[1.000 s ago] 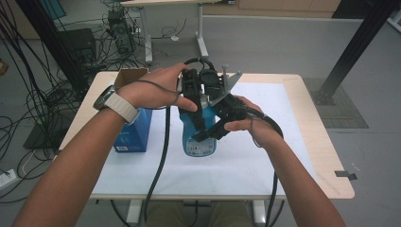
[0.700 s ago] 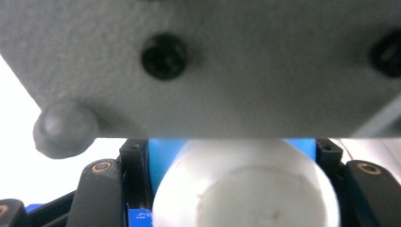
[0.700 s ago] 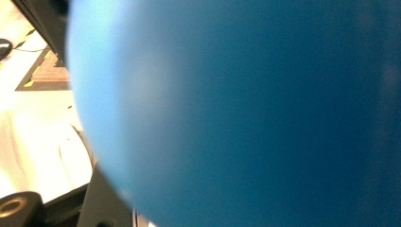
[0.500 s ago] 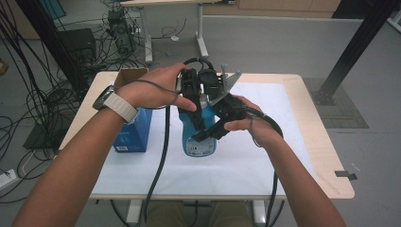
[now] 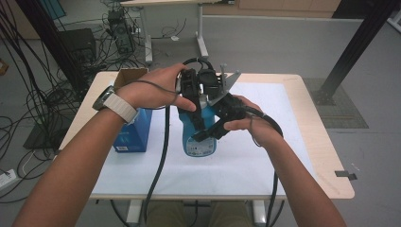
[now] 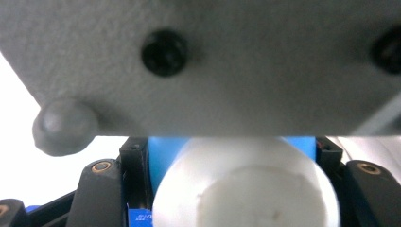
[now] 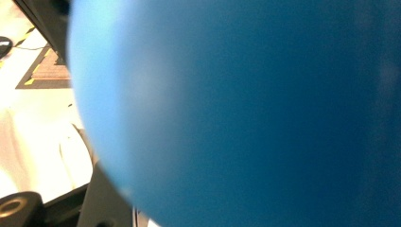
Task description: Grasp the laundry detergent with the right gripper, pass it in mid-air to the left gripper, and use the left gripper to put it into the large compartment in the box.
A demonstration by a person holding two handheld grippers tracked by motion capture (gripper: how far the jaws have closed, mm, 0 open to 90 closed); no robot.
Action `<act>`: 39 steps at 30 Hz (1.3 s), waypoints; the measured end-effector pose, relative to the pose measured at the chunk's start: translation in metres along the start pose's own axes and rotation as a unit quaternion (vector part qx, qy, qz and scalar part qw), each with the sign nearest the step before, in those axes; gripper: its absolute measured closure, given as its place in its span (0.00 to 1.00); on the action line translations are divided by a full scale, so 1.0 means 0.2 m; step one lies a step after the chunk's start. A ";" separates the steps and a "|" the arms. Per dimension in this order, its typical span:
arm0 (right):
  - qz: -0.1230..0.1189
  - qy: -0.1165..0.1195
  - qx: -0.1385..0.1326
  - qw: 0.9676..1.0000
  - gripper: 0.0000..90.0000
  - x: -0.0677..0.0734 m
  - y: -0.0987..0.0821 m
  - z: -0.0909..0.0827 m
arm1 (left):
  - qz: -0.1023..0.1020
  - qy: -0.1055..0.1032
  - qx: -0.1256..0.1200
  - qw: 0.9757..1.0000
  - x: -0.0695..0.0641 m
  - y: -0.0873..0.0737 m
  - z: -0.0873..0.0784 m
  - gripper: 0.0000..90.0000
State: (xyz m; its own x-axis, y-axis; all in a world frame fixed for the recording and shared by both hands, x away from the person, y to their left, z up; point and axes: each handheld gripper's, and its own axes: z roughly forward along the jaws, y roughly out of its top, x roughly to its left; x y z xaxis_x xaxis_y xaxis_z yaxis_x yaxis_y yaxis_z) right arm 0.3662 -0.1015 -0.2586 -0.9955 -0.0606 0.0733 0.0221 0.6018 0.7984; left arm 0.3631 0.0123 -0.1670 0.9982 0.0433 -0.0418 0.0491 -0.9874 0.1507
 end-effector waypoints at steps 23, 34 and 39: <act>0.002 0.001 0.002 1.000 0.48 0.00 0.01 -0.01 | 0.000 0.000 -0.003 1.000 0.00 0.00 -0.01 0.41; 0.002 0.000 0.003 1.000 0.48 0.01 0.01 -0.01 | 0.002 0.002 -0.007 1.000 -0.01 0.00 -0.01 0.41; 0.001 0.001 0.004 1.000 0.48 0.01 0.00 -0.02 | -0.001 0.001 -0.011 1.000 -0.01 0.00 0.00 0.41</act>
State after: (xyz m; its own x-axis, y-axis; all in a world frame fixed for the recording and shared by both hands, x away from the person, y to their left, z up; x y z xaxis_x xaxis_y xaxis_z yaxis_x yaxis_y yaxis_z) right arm 0.3649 -0.1037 -0.2561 -0.9951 -0.0618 0.0766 0.0233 0.6087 0.7931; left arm 0.3612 0.0126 -0.1665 0.9982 0.0448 -0.0395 0.0509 -0.9836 0.1732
